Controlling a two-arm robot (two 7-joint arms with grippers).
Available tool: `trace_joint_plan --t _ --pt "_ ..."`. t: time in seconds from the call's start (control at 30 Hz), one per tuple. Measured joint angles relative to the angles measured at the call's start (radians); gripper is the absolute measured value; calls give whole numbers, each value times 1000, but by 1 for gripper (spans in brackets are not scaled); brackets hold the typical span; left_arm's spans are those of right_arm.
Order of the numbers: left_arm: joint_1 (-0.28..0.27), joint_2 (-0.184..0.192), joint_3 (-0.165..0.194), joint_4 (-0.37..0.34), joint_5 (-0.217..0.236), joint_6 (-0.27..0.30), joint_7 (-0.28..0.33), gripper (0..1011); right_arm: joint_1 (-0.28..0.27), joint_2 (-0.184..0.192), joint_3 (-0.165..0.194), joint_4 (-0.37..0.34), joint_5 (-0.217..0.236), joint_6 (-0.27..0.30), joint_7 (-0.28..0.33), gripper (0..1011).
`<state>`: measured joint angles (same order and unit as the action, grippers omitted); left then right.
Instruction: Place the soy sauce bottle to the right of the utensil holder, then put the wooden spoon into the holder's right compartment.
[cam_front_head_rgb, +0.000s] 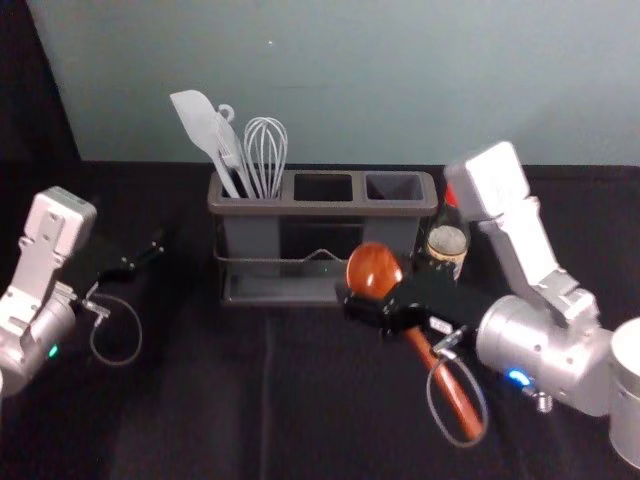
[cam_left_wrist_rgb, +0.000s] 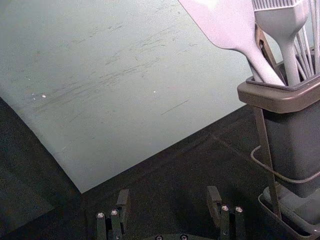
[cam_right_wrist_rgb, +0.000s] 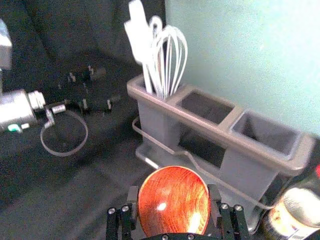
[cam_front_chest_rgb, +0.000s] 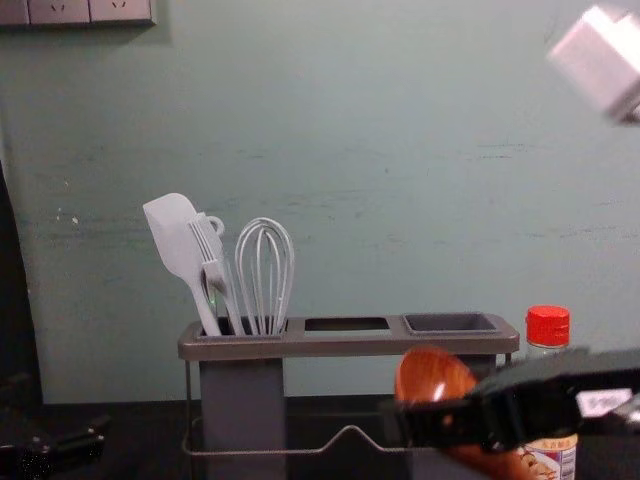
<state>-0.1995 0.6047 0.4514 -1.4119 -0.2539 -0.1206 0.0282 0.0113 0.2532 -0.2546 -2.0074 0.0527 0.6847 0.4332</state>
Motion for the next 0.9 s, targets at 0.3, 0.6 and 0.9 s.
trace_joint_plan --t 0.3,0.6,0.9 --pt "0 0 0 0 0 0 0 1000 -159 19 87 -69 60 -371 -35 838" --pt "0 0 0 0 0 0 0 1000 -226 23 136 -77 131 -551 -32 838" --pt "0 0 0 0 0 0 0 1000 -227 23 137 -77 134 -554 -36 838"
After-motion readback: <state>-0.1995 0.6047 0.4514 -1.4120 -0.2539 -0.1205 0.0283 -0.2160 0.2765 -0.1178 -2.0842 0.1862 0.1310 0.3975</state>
